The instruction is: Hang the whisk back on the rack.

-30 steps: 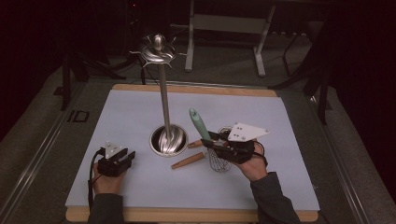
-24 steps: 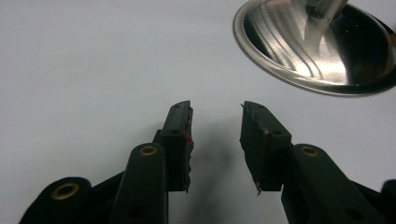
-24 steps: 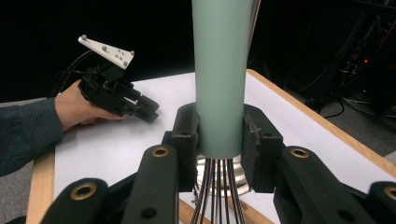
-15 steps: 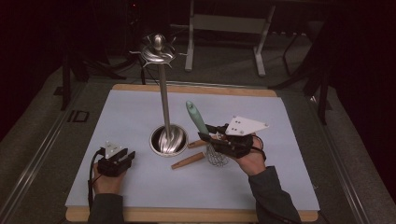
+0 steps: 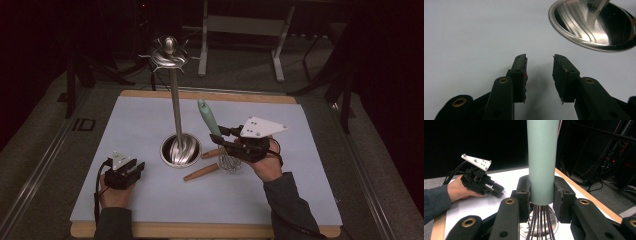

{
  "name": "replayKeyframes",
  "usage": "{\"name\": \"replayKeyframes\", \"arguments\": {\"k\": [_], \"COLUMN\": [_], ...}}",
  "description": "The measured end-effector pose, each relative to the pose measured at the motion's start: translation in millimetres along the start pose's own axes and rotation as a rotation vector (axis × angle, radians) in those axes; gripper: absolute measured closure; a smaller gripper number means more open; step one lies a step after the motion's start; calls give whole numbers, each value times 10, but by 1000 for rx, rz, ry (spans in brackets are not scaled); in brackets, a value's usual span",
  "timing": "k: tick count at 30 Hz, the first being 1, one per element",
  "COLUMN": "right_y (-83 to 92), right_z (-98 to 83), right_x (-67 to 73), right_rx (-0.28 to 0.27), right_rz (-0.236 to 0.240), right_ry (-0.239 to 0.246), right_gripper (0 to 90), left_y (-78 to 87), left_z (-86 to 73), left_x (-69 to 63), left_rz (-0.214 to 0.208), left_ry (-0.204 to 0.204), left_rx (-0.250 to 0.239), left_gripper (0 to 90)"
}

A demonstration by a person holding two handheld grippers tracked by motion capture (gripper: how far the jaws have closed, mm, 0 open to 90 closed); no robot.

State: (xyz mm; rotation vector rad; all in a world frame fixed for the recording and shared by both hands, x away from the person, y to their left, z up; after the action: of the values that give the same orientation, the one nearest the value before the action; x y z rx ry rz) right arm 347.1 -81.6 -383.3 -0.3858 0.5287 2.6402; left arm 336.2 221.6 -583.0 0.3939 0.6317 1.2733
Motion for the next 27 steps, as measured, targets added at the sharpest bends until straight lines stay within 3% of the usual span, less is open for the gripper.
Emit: {"name": "replayKeyframes", "arguments": {"k": [27], "right_y": [-74], "right_z": [371], "right_x": [-192], "right_rx": [-54], "right_rz": [-24], "right_ry": [10], "right_gripper": [694], "left_y": [13], "left_z": [5], "left_x": [1], "left_rz": [-4], "left_ry": [4], "left_rx": [-15], "left_gripper": [641]}}
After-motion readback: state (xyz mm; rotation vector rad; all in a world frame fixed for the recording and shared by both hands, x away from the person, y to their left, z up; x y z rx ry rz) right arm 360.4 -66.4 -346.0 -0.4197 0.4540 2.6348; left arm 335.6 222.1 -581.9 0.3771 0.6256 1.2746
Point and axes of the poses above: each handheld gripper's, and its own axes: y roughly backward along the jaws, z roughly out of its top, x roughly to its left, the point moved 7 cm from there along -y, roughly forward along the jaws, and after that the axes turned 14 degrees about y, right-handed, at the moved point
